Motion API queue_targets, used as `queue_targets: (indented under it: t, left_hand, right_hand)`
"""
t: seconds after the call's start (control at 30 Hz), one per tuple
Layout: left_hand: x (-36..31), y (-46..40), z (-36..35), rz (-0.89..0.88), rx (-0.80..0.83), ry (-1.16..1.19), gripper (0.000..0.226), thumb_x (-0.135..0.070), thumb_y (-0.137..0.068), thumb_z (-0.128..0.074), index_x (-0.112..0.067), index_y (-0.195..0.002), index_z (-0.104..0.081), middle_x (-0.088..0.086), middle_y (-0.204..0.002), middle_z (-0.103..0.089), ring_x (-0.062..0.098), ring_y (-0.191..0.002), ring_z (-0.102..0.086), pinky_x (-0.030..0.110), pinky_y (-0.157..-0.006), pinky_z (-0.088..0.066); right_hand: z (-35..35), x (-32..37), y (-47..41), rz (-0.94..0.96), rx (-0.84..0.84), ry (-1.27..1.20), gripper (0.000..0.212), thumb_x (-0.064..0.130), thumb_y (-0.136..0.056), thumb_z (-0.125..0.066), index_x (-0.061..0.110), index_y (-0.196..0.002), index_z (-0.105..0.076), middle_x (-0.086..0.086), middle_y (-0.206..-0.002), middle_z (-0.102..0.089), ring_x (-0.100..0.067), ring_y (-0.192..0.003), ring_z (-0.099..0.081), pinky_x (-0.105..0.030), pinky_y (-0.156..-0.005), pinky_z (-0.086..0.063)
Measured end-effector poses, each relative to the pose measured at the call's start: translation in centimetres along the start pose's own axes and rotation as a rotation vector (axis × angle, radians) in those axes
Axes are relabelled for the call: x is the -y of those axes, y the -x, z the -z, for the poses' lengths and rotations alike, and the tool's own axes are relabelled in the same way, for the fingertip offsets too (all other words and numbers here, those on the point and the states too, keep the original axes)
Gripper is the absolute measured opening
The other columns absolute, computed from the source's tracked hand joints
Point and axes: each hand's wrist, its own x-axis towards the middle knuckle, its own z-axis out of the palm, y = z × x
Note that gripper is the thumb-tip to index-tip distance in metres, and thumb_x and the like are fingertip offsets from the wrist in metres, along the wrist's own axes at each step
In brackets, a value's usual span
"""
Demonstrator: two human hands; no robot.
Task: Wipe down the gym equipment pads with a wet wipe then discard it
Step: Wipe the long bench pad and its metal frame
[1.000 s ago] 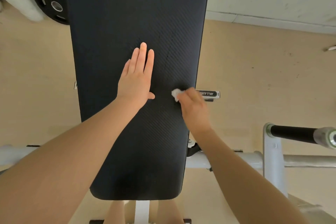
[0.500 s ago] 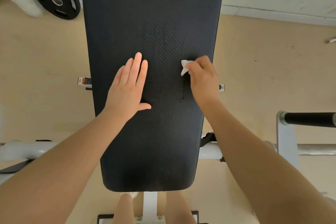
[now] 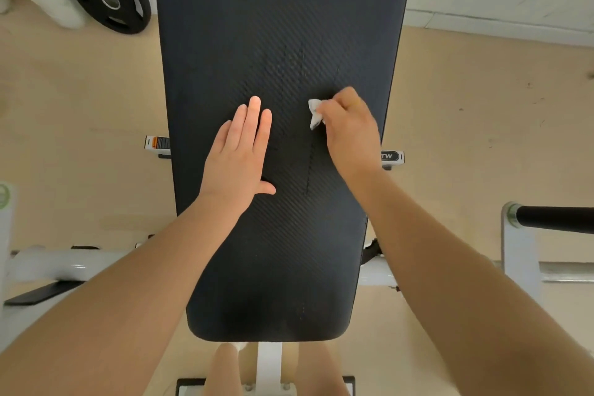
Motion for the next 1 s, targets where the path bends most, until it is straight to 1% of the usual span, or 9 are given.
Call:
queue_targets:
  t: [0.13,0.27,0.43,0.53,0.6,0.7,0.83,0.93,1.0]
  left_hand:
    - [-0.1,0.2,0.2,0.002,0.010,-0.011,0.121,-0.059,-0.069,-0.065,-0.003,-0.145,0.010,0.018,-0.155,0.007,0.034,-0.143,-0.001,0.039,-0.115,-0.007]
    - [-0.1,0.2,0.7,0.012,0.015,0.030,0.120,-0.056,-0.067,-0.070,-0.004,-0.147,0.002,0.018,-0.155,0.001,0.034,-0.143,-0.005,0.039,-0.114,-0.009]
    - [0.2,0.6,1.0,0.016,0.025,0.084,0.114,-0.050,-0.074,-0.068,-0.007,-0.146,0.010,0.015,-0.155,0.012,0.031,-0.144,0.004,0.037,-0.115,-0.005]
    - [1.3,1.9,1.0,0.066,-0.011,0.100,0.116,-0.048,-0.071,-0.071,-0.003,-0.147,0.004,0.019,-0.155,0.008,0.034,-0.143,-0.001,0.040,-0.115,-0.008]
    - [2.4,3.0,0.7,0.096,-0.023,0.106,0.118,-0.047,-0.065,-0.076,-0.002,-0.147,-0.004,0.020,-0.155,0.001,0.036,-0.142,-0.007,0.043,-0.114,-0.012]
    - [3.9,4.0,0.1,0.119,-0.005,0.107,0.121,-0.044,-0.059,-0.081,-0.001,-0.146,-0.008,0.021,-0.154,-0.003,0.038,-0.142,-0.011,0.045,-0.113,-0.014]
    - [4.5,4.1,-0.5,0.121,0.036,0.100,0.122,-0.037,-0.058,-0.084,-0.001,-0.146,-0.009,0.022,-0.154,-0.003,0.039,-0.141,-0.011,0.045,-0.112,-0.019]
    - [4.6,3.9,-1.1,0.113,0.047,0.117,0.120,-0.037,-0.063,-0.081,-0.002,-0.147,-0.003,0.021,-0.155,0.003,0.037,-0.142,-0.004,0.043,-0.113,-0.018]
    - [4.8,3.8,-1.3,0.103,0.032,0.115,0.119,-0.039,-0.064,-0.080,-0.002,-0.147,-0.002,0.020,-0.155,0.003,0.036,-0.143,-0.004,0.042,-0.113,-0.018]
  right_hand:
    - [-1.8,-0.5,5.7,0.161,0.053,0.104,0.020,-0.008,-0.077,-0.052,0.004,-0.085,-0.065,-0.011,-0.085,-0.058,-0.025,-0.073,-0.054,-0.030,-0.061,-0.042]
    - [-2.0,-0.9,9.8,0.207,0.304,0.030,0.032,-0.002,-0.060,-0.080,0.007,-0.089,-0.069,-0.008,-0.087,-0.061,-0.025,-0.074,-0.059,-0.030,-0.049,-0.054]
    - [-1.1,0.0,4.4,0.235,0.160,-0.047,0.022,-0.004,-0.063,-0.076,0.010,-0.074,-0.064,-0.009,-0.077,-0.057,-0.027,-0.066,-0.054,-0.030,-0.047,-0.049]
    - [-0.6,1.4,0.2,0.107,0.055,0.009,0.012,-0.004,-0.082,-0.057,0.004,-0.089,-0.065,-0.014,-0.093,-0.057,-0.030,-0.083,-0.053,-0.026,-0.066,-0.036]
    - [-1.0,2.1,0.1,0.059,0.005,0.017,0.016,-0.006,-0.081,-0.057,0.002,-0.093,-0.064,-0.014,-0.095,-0.057,-0.029,-0.083,-0.052,-0.025,-0.065,-0.032]
    - [-2.9,2.4,5.3,0.150,0.076,-0.014,0.021,-0.003,-0.070,-0.070,0.007,-0.087,-0.065,-0.009,-0.082,-0.057,-0.027,-0.069,-0.053,-0.024,-0.051,-0.038]
    - [-4.5,2.3,10.8,0.227,0.245,0.003,0.033,-0.008,-0.058,-0.078,0.007,-0.086,-0.068,-0.007,-0.085,-0.063,-0.026,-0.067,-0.059,-0.030,-0.040,-0.050]
    - [-4.1,2.8,7.7,0.288,0.199,-0.065,0.008,0.003,-0.075,-0.060,0.010,-0.075,-0.064,-0.007,-0.079,-0.058,-0.026,-0.068,-0.055,-0.033,-0.042,-0.049]
    - [-3.4,3.5,4.2,0.234,0.092,-0.039,0.012,0.000,-0.078,-0.054,0.007,-0.077,-0.064,-0.011,-0.081,-0.057,-0.030,-0.071,-0.055,-0.029,-0.054,-0.047]
